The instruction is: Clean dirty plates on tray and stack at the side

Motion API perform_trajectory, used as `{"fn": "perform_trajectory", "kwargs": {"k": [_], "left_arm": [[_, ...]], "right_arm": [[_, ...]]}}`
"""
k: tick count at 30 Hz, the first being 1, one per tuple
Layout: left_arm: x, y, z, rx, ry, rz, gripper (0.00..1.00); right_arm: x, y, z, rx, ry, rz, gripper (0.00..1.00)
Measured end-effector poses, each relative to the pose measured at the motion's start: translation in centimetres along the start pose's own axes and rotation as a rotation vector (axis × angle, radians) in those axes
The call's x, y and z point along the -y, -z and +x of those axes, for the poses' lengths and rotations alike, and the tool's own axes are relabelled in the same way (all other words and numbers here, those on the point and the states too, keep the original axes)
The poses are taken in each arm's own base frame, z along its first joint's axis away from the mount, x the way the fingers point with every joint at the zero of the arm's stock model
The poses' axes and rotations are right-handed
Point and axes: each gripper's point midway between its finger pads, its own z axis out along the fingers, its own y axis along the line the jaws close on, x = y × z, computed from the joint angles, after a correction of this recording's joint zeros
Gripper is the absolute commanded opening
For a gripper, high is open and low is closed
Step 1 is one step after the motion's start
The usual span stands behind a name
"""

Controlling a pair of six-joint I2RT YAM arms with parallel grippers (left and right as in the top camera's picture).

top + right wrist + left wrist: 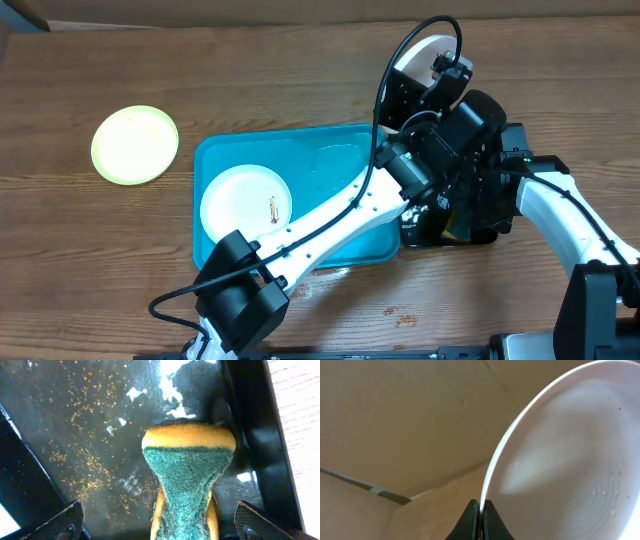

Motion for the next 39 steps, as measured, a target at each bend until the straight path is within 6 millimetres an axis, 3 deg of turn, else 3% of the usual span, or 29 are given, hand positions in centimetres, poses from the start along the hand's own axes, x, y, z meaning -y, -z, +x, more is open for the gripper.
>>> {"fn": "perform_trajectory", "kwargs": {"k": [5, 11, 15, 18, 22, 25, 34, 37, 39], "left_arm": [[1.9, -0.3, 3.7, -0.115, -0.05, 0.134, 0.04], [3.7, -2.1, 9.4, -0.37, 0.057, 0.4, 0.04], [3.4, -4.0, 13.2, -0.588, 0.221, 0.621, 0.04], [1.7, -5.0, 15.8, -0.748, 0.359, 0.758, 0.04], [-1.7, -6.5, 18.7, -0.881, 0.496, 0.808, 0.04], [-2.6, -6.8, 19.7, -0.916, 0.531, 0.83, 0.04], [1.0, -6.4, 23.2, -0.932, 0.502, 0.88, 0.04], [1.5, -6.6, 25.1, -0.95, 0.48, 0.841, 0.04], [1.3, -6.8, 26.2, -0.962, 0.458, 0.801, 0.04]], "right_arm": [[0.1, 0.0, 0.2, -0.007, -0.001, 0.003, 0.97], [0.1, 0.0, 0.2, -0.01, -0.002, 0.004, 0.95], [0.1, 0.0, 0.1, -0.006, -0.001, 0.003, 0.91], [-0.2, -0.1, -0.5, 0.024, 0.004, -0.011, 0.88], [-0.1, -1.0, -0.6, 0.044, 0.006, -0.02, 0.86], [0.1, -1.7, -0.5, 0.057, 0.008, -0.025, 0.86], [-0.7, -3.0, -0.8, 0.12, 0.05, -0.054, 0.75], [-1.4, -3.1, -0.9, 0.134, 0.073, -0.067, 0.64], [-1.7, -3.2, -0.8, 0.137, 0.083, -0.073, 0.64]]}}
